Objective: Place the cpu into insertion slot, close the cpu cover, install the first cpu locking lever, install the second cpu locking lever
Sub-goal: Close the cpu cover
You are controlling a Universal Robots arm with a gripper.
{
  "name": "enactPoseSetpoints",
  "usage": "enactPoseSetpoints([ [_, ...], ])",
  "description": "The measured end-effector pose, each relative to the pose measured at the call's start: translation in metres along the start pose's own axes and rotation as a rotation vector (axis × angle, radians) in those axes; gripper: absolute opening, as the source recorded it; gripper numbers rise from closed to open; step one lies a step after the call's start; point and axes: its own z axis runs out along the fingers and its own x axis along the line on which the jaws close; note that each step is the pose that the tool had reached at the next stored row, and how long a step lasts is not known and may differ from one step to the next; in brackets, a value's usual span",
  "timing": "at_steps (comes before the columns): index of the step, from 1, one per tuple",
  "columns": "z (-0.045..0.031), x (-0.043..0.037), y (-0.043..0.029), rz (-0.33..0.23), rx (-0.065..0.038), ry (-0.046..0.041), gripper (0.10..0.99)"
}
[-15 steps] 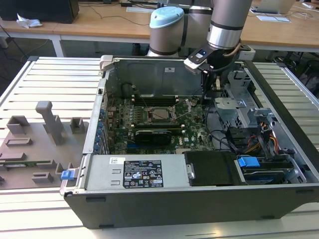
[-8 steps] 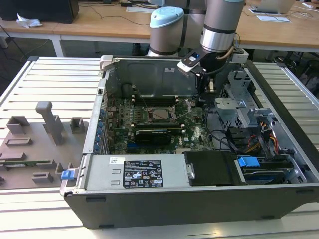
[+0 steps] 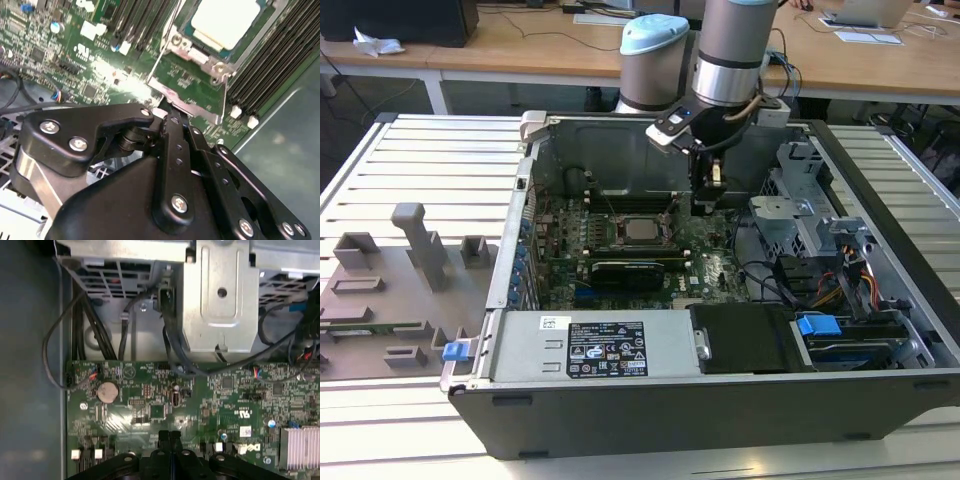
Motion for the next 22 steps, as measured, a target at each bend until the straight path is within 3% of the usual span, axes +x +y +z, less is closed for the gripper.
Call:
enactPoseSetpoints([
  [8,0.0005,-0.0001,-0.0225,0.000,0.000,0.0000,0.106],
  [12,0.0009,-0.0002,-0.0399,0.000,0.000,0.0001,0.106],
  [15,0.0012,-0.0002,-0.0428,0.000,0.000,0.0001,0.106],
  [19,0.0070,0.0004,-0.0515,0.000,0.000,0.0001,0.106],
  [22,0.0145,0.0011,-0.0659,0.000,0.000,0.0002,0.106],
])
